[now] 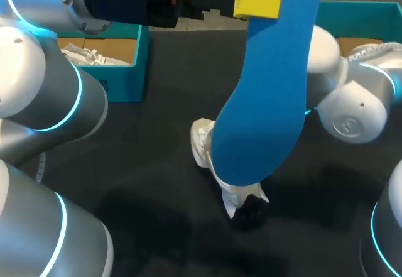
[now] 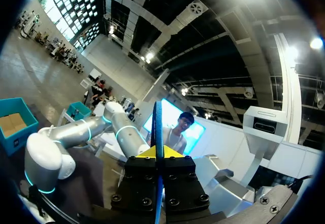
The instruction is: Take the shoe out of the shoebox, open the shoe tongue, remove and reinsert the insole, then place the shoe into the shoebox
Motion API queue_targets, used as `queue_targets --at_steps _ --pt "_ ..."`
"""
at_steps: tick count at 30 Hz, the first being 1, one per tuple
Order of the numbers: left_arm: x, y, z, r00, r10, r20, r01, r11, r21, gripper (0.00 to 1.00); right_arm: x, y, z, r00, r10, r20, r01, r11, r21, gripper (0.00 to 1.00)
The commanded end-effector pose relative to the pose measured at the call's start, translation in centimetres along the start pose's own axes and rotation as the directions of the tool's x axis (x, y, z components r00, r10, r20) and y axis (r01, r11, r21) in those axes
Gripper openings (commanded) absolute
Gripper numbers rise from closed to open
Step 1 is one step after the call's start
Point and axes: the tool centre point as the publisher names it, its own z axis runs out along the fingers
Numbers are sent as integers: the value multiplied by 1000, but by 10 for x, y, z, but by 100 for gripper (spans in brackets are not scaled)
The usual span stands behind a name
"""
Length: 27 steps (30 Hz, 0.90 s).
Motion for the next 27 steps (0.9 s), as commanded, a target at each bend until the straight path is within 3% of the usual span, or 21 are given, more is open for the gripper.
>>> queue_targets --at_steps 1,9,27 --pt "4 5 6 1000 -1 3 1 1000 18 0 0 -12 -6 974 226 -35 -228 965 -129 0" --pt "4 5 6 1000 -1 3 1 1000 18 0 3 -6 -2 953 294 -67 -301 940 -163 0" --pt "4 5 6 1000 -1 3 1 1000 18 0 -1 21 26 962 265 -61 -270 957 -102 0"
